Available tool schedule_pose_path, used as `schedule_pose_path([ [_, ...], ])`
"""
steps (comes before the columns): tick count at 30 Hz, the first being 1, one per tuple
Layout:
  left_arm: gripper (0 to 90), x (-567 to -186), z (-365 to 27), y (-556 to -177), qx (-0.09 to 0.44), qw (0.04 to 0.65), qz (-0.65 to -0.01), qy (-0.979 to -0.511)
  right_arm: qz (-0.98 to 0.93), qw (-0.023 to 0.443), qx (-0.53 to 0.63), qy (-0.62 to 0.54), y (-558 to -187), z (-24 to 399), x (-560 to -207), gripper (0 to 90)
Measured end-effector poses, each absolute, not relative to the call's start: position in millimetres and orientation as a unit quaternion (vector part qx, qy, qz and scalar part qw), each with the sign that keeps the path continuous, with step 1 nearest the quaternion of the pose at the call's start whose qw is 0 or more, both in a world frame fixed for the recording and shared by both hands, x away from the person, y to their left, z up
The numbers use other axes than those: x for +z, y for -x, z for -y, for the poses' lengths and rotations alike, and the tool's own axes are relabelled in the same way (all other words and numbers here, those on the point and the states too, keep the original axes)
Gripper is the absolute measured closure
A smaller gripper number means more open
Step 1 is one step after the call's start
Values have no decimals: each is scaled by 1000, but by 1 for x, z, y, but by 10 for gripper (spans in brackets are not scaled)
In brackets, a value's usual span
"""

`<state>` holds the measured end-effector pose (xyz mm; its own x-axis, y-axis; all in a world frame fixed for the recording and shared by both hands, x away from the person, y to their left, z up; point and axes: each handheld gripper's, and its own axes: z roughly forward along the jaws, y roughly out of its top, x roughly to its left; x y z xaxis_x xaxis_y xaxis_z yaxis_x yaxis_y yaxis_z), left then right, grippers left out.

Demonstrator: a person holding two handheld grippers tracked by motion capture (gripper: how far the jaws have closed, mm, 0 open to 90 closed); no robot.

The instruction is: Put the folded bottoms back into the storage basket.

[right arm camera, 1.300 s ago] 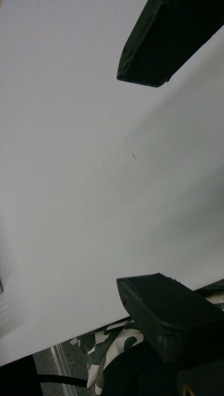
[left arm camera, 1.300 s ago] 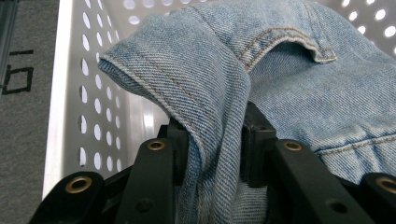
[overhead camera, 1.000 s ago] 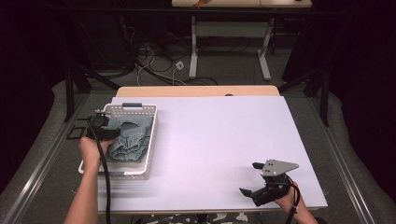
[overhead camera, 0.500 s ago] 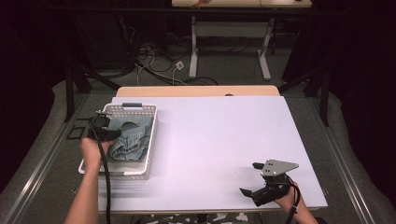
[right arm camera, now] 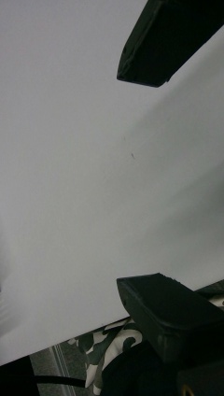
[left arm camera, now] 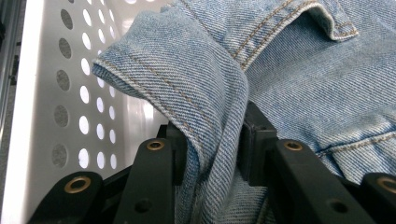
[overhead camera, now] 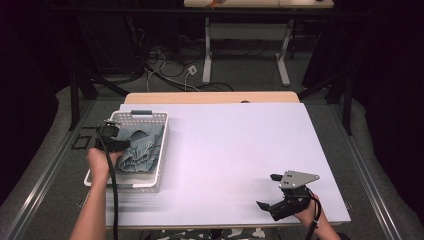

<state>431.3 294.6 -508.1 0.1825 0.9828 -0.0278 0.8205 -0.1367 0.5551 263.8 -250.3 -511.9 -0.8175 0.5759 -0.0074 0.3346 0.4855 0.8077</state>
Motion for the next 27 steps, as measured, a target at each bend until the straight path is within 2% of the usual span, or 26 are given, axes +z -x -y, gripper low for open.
schedule_pose_path([
  [20, 692, -513, -291, -433, 180, 221, -612, -737, -849, 142, 433, -269, -263, 250, -512, 26],
  [27, 659, -512, -291, -432, 181, 222, -613, -736, -849, 141, 433, -268, -262, 249, -512, 27],
])
